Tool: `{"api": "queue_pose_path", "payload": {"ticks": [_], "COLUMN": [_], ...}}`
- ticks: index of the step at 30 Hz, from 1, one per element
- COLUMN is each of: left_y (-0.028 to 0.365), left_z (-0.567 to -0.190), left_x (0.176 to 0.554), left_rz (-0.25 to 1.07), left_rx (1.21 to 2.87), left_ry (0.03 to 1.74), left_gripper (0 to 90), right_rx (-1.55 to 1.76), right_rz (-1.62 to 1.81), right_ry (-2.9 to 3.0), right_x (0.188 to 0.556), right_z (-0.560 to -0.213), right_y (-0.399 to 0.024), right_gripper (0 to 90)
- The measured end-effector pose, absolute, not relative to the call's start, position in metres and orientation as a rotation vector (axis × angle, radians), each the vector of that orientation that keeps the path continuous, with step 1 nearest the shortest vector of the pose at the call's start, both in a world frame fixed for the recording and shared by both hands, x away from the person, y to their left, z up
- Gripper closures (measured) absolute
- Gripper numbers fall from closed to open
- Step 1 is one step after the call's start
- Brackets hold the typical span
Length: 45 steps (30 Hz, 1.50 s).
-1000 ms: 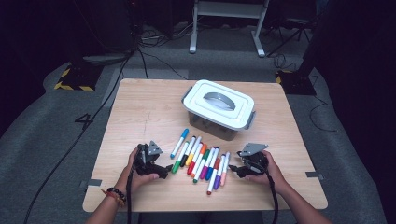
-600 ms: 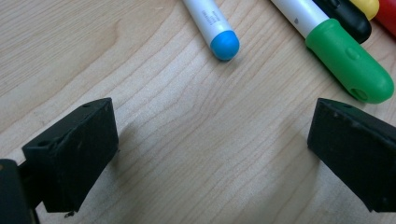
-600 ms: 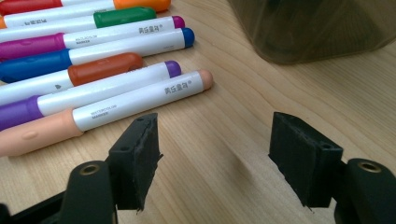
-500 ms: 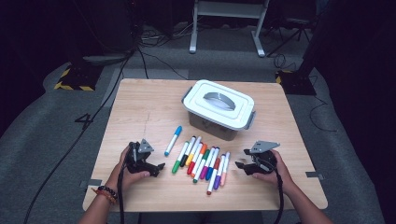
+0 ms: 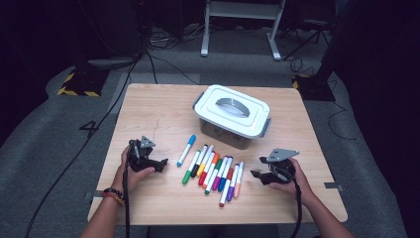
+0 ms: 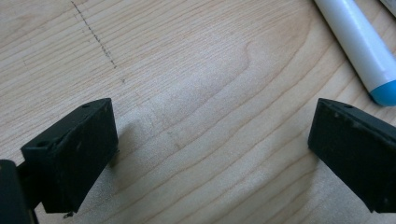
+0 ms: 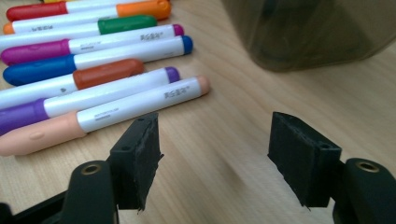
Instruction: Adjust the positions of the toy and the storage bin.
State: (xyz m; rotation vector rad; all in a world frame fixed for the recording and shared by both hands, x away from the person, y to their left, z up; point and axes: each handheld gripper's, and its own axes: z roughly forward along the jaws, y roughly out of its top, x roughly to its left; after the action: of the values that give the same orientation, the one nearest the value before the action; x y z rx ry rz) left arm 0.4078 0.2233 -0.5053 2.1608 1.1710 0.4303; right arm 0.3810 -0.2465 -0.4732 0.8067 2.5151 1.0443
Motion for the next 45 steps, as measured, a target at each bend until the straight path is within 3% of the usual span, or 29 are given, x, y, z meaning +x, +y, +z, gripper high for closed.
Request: {"api": "queue_pose_path", "payload": {"ticks": [12, 24, 45], "left_y": [0.226, 0.23, 0.229], "left_z": [-0.506, -0.505, -0.506], "left_x": [0.401, 0.391, 0.387], "left_rz": [0.422, 0.414, 0.405], "left_rx": [2.167, 2.19, 2.182], "left_ry": [1.152, 1.107, 1.116], "left_gripper": [1.8, 1.8, 1.4], "right_rx": [0.859, 0.778, 0.704], "right_rz": [1.141, 1.141, 1.154], "right_ry": [2.355, 2.36, 2.393], "right_x": [0.406, 0.439, 0.488], "right_z": [-0.407, -0.358, -0.324], "right_y": [-0.274, -0.254, -0.211], "right_gripper": [35.7, 37.4, 39.1]}}
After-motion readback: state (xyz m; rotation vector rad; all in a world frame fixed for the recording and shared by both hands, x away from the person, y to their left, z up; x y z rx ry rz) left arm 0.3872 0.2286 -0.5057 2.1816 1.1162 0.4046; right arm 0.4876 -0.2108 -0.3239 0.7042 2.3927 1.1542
